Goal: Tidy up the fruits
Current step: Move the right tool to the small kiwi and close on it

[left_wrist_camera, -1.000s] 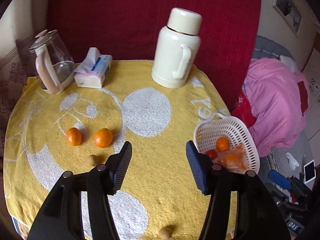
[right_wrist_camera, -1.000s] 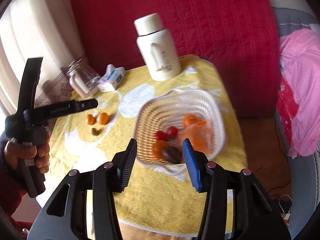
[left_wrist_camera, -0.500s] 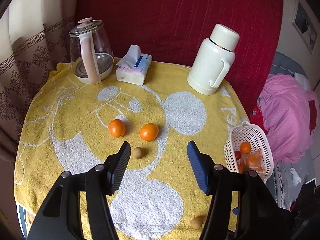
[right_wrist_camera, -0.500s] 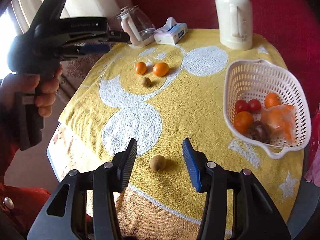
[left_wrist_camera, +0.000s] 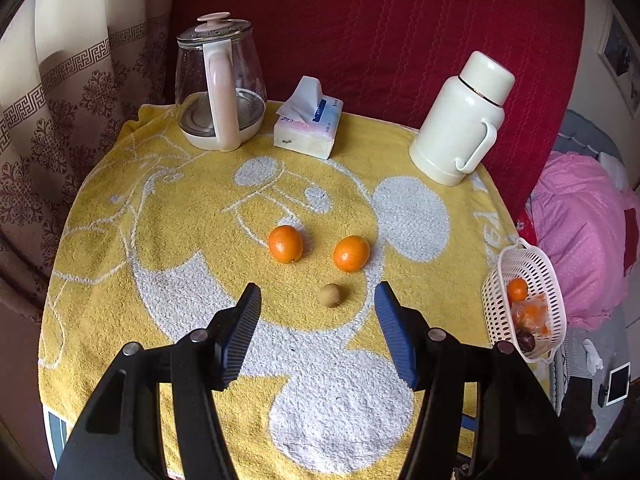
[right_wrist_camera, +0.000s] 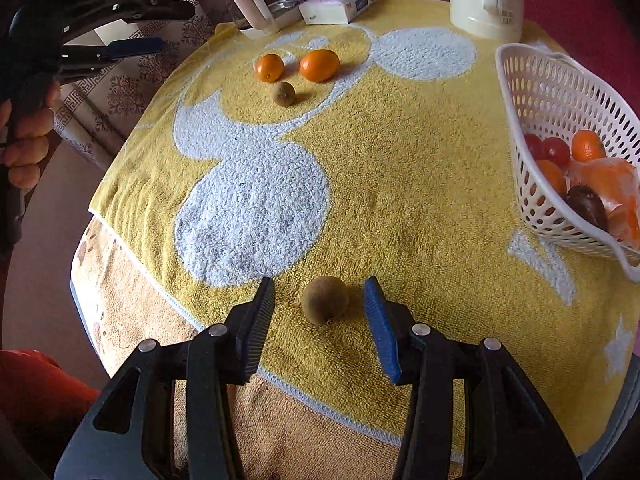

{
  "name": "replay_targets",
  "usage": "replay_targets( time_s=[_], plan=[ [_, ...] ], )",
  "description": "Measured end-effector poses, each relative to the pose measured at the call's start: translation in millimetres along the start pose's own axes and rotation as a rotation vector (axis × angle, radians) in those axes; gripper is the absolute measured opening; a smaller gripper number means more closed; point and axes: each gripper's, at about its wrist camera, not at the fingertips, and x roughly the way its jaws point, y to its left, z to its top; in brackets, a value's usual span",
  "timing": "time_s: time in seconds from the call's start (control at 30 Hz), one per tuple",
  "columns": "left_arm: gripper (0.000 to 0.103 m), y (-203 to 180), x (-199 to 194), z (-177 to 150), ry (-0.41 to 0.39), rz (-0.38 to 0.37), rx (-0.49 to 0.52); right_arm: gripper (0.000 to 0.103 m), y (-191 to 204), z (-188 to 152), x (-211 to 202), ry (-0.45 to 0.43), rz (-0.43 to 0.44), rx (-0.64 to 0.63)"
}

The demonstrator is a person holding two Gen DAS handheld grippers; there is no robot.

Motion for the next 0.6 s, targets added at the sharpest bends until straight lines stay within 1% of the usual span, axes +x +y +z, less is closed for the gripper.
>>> replay_targets(
  time_s=[0.03,0.07,0.17,0.3,0.37,0.6],
  plan=[
    [0.059,2,1,0,0.003,0.0,0.002,0.046,0,0,3,0.006,-0.006,0.003],
    [0.059,5,2,2,0.005,0.0,0.002,0.041,0,0,7,0.014,-0.01,0.008],
    [0.059,13,6,3,0.013,-0.002,0.002,0.036,0,-2,17,0.034,-0.027,0.02],
    [0.059,23,14,7,0.025,-0.003,-0.001,0.034,5,0,20,0.031,-0.062,0.019],
    [0.059,26,19,9,0.031,-0.009,0.003,0.027,4,1,21,0.032,-0.078,0.032],
    [0.059,27,41,16,0.057,-0.039,0.043,0.027,5,6,16,0.011,-0.095,0.085]
  ],
)
